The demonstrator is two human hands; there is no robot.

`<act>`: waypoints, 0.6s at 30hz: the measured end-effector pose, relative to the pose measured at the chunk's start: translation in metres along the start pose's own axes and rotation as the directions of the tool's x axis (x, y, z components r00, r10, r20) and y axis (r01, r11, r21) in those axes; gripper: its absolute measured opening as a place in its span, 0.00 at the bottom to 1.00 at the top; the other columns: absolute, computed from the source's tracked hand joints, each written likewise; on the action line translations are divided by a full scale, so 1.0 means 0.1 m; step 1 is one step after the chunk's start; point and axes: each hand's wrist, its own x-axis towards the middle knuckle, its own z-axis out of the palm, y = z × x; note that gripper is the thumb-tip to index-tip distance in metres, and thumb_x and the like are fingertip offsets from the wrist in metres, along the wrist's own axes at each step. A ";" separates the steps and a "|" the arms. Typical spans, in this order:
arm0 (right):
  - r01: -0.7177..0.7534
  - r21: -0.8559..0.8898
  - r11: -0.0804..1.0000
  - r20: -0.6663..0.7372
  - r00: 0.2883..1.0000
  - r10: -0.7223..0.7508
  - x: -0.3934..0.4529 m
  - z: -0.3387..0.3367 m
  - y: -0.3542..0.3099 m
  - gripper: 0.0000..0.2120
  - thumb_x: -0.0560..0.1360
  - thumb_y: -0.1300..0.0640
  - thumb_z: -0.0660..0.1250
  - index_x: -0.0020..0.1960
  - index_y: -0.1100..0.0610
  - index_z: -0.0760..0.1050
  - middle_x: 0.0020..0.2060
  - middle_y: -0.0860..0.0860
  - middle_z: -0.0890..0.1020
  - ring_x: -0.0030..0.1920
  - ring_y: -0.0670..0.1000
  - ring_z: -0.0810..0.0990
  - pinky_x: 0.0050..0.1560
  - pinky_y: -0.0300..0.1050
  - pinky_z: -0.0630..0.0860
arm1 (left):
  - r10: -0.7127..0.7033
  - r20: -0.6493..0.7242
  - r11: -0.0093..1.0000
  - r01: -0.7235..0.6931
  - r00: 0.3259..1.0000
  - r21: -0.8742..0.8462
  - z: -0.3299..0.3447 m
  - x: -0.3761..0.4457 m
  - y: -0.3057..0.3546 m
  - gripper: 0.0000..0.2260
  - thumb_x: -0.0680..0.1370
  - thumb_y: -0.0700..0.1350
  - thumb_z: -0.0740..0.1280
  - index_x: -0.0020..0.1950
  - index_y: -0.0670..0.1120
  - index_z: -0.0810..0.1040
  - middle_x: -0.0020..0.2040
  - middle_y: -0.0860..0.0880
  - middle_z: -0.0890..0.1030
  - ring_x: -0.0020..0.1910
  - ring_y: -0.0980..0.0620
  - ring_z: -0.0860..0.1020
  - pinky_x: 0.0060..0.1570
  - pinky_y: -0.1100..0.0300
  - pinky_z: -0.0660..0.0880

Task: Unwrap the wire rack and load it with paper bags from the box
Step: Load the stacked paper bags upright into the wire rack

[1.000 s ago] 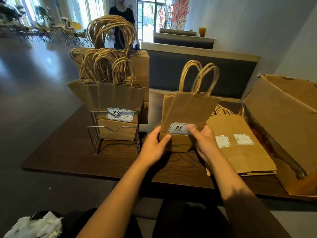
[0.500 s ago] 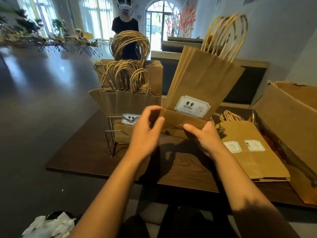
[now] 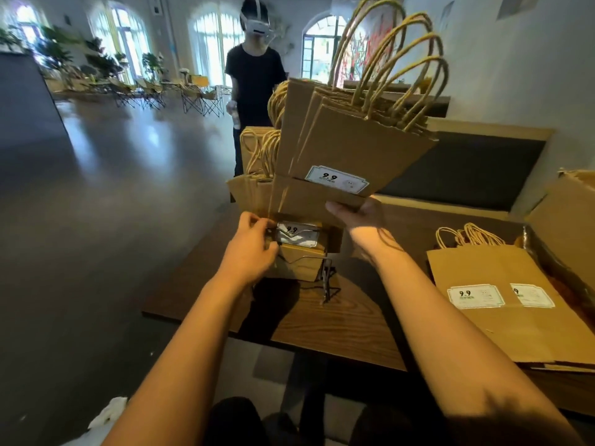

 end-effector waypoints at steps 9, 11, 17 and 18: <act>-0.191 -0.001 0.982 0.060 0.980 0.191 0.15 0.05 0.21 0.16 0.73 0.56 0.78 0.58 0.57 0.82 0.51 0.51 0.87 0.54 0.52 0.85 0.64 0.54 0.79 | 0.009 -0.059 0.998 -0.013 0.998 -0.065 0.13 -0.04 -0.01 0.20 0.82 0.45 0.65 0.73 0.44 0.68 0.70 0.46 0.59 0.52 0.51 0.72 0.53 0.59 0.69; -0.254 0.023 0.967 0.071 0.965 0.252 0.16 0.04 0.24 0.15 0.72 0.55 0.79 0.56 0.56 0.82 0.51 0.51 0.87 0.55 0.51 0.84 0.64 0.51 0.78 | 0.012 -0.057 0.997 -0.016 0.998 -0.078 0.15 -0.02 -0.02 0.19 0.82 0.45 0.64 0.73 0.45 0.68 0.70 0.46 0.59 0.51 0.51 0.71 0.52 0.58 0.69; -0.328 0.119 0.937 0.107 0.943 0.316 0.17 0.06 0.25 0.10 0.72 0.59 0.78 0.51 0.57 0.82 0.50 0.54 0.87 0.51 0.51 0.86 0.55 0.48 0.81 | 0.020 -0.025 0.977 -0.025 0.999 -0.212 0.15 -0.02 -0.15 0.18 0.82 0.44 0.66 0.71 0.48 0.68 0.69 0.51 0.58 0.49 0.52 0.77 0.54 0.53 0.75; -0.305 0.086 0.948 0.111 0.949 0.295 0.18 0.06 0.27 0.10 0.72 0.59 0.78 0.51 0.57 0.82 0.51 0.56 0.87 0.52 0.54 0.86 0.58 0.52 0.81 | 0.025 -0.021 0.973 -0.029 0.999 -0.231 0.16 -0.02 -0.17 0.18 0.82 0.44 0.66 0.71 0.49 0.68 0.69 0.51 0.58 0.49 0.53 0.77 0.55 0.53 0.76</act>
